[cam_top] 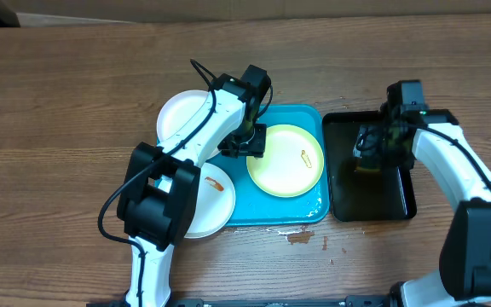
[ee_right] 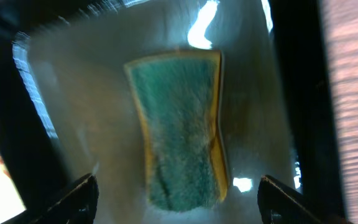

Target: Clean dirty plates on tray and stack at the side

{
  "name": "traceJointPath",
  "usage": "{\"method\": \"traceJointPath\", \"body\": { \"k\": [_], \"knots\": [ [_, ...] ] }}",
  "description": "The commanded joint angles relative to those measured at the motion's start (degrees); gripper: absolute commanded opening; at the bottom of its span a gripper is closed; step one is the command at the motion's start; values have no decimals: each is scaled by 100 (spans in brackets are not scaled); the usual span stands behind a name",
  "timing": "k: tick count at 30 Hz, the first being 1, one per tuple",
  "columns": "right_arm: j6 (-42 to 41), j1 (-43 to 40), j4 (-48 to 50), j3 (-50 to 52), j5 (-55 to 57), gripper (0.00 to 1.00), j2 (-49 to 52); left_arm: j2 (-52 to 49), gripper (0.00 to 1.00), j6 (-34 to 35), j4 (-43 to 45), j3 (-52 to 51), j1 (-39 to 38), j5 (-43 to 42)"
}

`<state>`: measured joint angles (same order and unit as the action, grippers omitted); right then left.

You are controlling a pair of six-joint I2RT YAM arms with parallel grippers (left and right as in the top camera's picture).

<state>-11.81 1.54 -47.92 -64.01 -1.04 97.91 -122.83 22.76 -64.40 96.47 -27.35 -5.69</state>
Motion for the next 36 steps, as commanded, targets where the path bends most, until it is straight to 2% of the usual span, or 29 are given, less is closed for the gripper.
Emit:
{"method": "traceJointPath", "body": {
  "k": [1, 9, 10, 13, 14, 17, 22, 28, 30, 33, 34, 35, 36],
  "knots": [
    [-24, 17, 114, 201, 42, 83, 232, -190, 49, 157, 66, -76, -92, 81],
    [-22, 33, 393, 492, -157, 83, 413, -212, 46, 173, 326, -76, -92, 146],
    [-22, 33, 413, 492, -160, 81, 413, -212, 45, 173, 337, -76, -90, 149],
    [-22, 33, 431, 492, -162, 66, 413, -212, 40, 170, 341, -76, -90, 179],
    [-22, 33, 411, 492, -162, 66, 413, -214, 39, 170, 341, -76, -90, 190],
    [-22, 33, 343, 492, -162, 71, 413, -221, 39, 173, 343, -90, -92, 186],
    [-22, 33, 308, 492, -162, 71, 413, -221, 36, 170, 503, -264, -92, 188],
    [-22, 33, 319, 492, -162, 71, 413, -221, 24, 168, 721, -608, -76, 275],
    [-22, 33, 304, 492, -162, 71, 413, -221, 15, 168, 682, -621, -42, 435],
    [-22, 33, 310, 492, -162, 61, 413, -221, 8, 168, 688, -621, 24, 444],
    [-22, 33, 308, 492, -162, 47, 413, -221, 4, 168, 686, -621, 37, 442],
    [-22, 33, 302, 492, -162, 13, 413, -221, 4, 166, 684, -621, 50, 444],
    [-22, 33, 282, 492, -162, 4, 413, -221, 4, 166, 684, -621, 55, 446]
  ]
}}
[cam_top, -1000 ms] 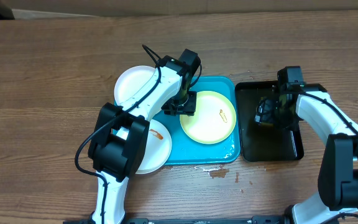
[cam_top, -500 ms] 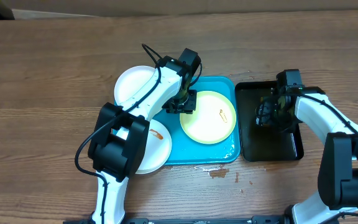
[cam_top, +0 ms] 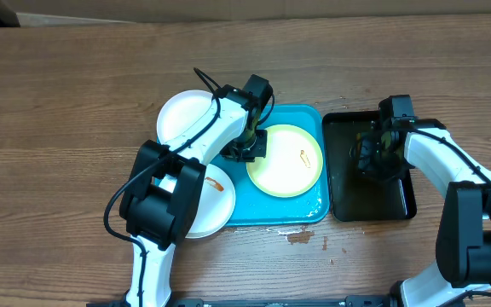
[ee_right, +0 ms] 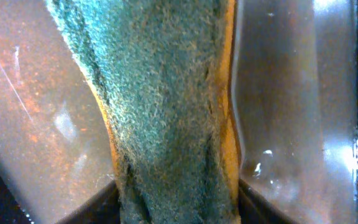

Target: Clean dirty plates on tray and stack at the side

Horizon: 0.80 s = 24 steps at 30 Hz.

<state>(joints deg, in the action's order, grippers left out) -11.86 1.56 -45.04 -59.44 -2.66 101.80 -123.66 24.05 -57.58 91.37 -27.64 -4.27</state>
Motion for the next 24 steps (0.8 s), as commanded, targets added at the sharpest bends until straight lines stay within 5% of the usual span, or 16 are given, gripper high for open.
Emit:
{"method": "traceJointPath", "body": {
  "k": [1, 4, 5, 6, 14, 17, 19, 22, 24],
  "knots": [
    [-17, 33, -20, 35, 0, 4, 24, -138, 4, 37, 2, -111, 87, 302],
    [-15, 31, -4, 35, 4, 11, 24, -138, 4, 37, 4, -111, 105, 302],
    [-15, 31, 37, 35, 13, 47, 24, -138, 4, 37, 4, -111, 105, 302],
    [-15, 31, 118, 35, 48, 64, 24, -138, 5, 37, 2, -111, 103, 302],
    [-15, 31, 857, 35, 264, 66, 24, -138, 8, 35, -2, -111, 103, 302],
    [-15, 31, 861, 35, 260, 22, 24, -138, 8, 37, -2, -111, 103, 302],
    [-15, 31, 839, 35, 262, 10, 24, -138, 6, 37, -2, -111, 103, 302],
    [-13, 31, 964, 35, 264, 62, 24, -138, 10, 37, 0, -111, 103, 299],
    [-13, 20, 1163, 35, 267, 68, 24, -138, 13, 37, 0, -111, 103, 302]
  ]
}}
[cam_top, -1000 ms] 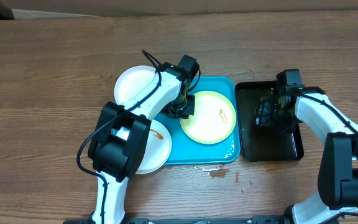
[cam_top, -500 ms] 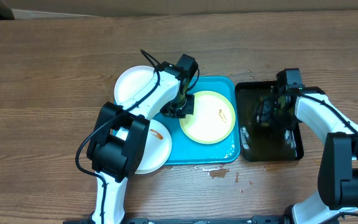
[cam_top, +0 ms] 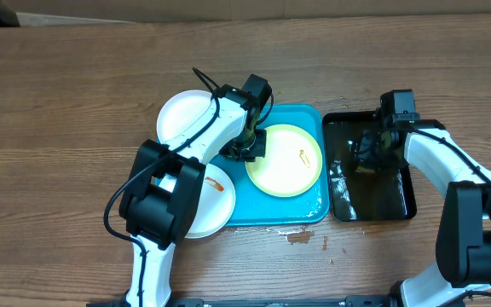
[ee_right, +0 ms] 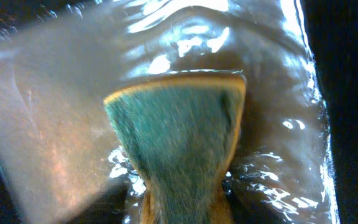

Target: Clean dirty plates on tray and stack at the side

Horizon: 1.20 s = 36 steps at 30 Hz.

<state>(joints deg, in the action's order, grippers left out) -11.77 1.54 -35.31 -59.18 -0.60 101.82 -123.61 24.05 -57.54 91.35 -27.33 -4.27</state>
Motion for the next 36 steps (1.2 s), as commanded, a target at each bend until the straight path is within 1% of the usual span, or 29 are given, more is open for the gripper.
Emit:
{"method": "traceJointPath", "body": {
  "k": [1, 5, 7, 23, 28, 29, 30, 32, 34, 35, 36],
  "knots": [
    [-22, 22, 317, 9, 68, 69, 22, -142, 12, 37, -4, -109, 72, 302],
    [-24, 22, 710, 9, 192, 69, 22, -142, 13, 37, -4, -109, 72, 299],
    [-24, 22, 791, 9, 208, 66, 22, -142, 13, 37, -15, -109, 72, 299],
    [-24, 22, 874, 94, 221, 66, 94, -142, 15, 39, -4, -109, 72, 299],
    [-26, 22, 1346, 337, 463, 65, 120, -142, 16, 37, -4, -109, 72, 299],
    [-24, 22, 1394, 363, 466, 60, 120, -142, 16, 37, -4, -109, 72, 299],
    [-24, 22, 1408, 372, 463, 48, 120, -142, 16, 37, -4, -109, 72, 299],
    [-26, 22, 1408, 372, 459, 4, 120, -142, 17, 37, -7, -109, 72, 299],
    [-26, 24, 1405, 372, 433, 4, 120, -142, 18, 37, -7, -109, 72, 299],
    [-26, 33, 1399, 372, 407, 17, 120, -142, 18, 37, -7, -109, 72, 299],
    [-26, 35, 1364, 367, 369, 39, 116, -142, 21, 37, -7, -109, 72, 299]
  ]
}}
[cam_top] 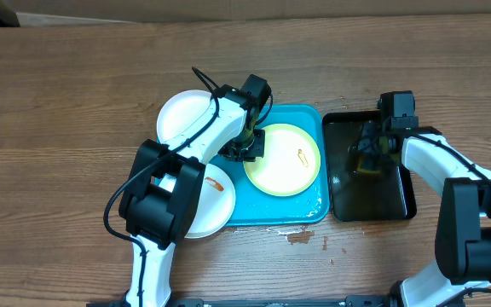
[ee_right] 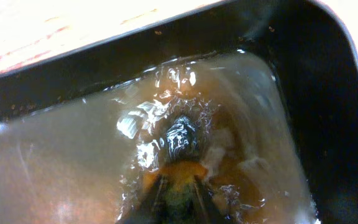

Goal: Clean dirty plates on tray and stack at the side
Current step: 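Dip the held sponge in the water tray with right gripper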

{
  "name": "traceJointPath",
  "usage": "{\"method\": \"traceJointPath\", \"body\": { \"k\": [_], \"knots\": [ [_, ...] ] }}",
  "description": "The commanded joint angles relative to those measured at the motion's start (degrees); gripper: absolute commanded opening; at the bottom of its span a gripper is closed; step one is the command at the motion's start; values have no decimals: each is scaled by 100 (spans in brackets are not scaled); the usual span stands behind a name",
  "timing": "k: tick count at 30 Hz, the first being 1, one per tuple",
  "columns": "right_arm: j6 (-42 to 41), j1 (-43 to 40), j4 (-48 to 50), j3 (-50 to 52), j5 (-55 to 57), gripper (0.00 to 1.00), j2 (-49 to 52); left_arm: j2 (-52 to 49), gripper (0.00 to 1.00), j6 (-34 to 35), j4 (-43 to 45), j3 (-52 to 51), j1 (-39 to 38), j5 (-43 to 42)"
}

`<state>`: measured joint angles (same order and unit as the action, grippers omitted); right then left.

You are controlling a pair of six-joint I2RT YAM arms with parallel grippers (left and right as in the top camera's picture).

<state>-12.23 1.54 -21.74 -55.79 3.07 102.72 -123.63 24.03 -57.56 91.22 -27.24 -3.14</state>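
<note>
A yellow-green plate [cam_top: 282,159] with a small orange smear lies on the blue tray [cam_top: 314,209]. My left gripper [cam_top: 247,143] sits at the plate's left rim and looks shut on it. Left of the tray are a plain white plate [cam_top: 181,115] and a white plate with a red smear [cam_top: 210,200]. In the black tub [cam_top: 399,200] my right gripper [ee_right: 178,198] is shut on the sponge [ee_right: 180,180]. The sponge is pinched narrow, its orange edge and dark tip sunk in murky water.
The tub's black walls [ee_right: 328,93] close in on the right gripper at the back and right. The brown wooden table [cam_top: 75,128] surrounds the tray and tub. A small wet stain [cam_top: 301,236] marks the wood in front of the tray.
The right wrist view has swung from the sponge's broad green face to the tub's back wall. The sponge is still pinched, with water churning around its tip. The left arm has not moved.
First my right gripper stood open above the sponge lying flat in the tub. Then it was down around the sponge, then shut on it in rippling water, and now holds it submerged. Meanwhile the left gripper stayed at the plate's rim, and the plate shifted slightly left.
</note>
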Motion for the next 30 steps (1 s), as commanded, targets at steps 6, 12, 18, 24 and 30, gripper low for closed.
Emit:
{"method": "traceJointPath", "body": {
  "k": [6, 12, 18, 24, 30],
  "knots": [
    [17, 33, -1296, -315, -125, 41, -151, -140, 29, 42, -2, -96, 63, 186],
    [-155, 35, -1932, -341, -160, 9, -304, -140, 26, 42, 2, -96, 66, 188],
    [-129, 39, -1908, -389, -400, 4, -306, -140, 7, 42, 76, -96, 66, 225],
    [42, 153, -1937, -505, -490, 26, -306, -140, 7, 42, 83, -96, 66, 378],
    [42, 306, -2328, -503, -435, 41, -306, -140, 14, 42, 85, -96, 66, 422]
  ]
}}
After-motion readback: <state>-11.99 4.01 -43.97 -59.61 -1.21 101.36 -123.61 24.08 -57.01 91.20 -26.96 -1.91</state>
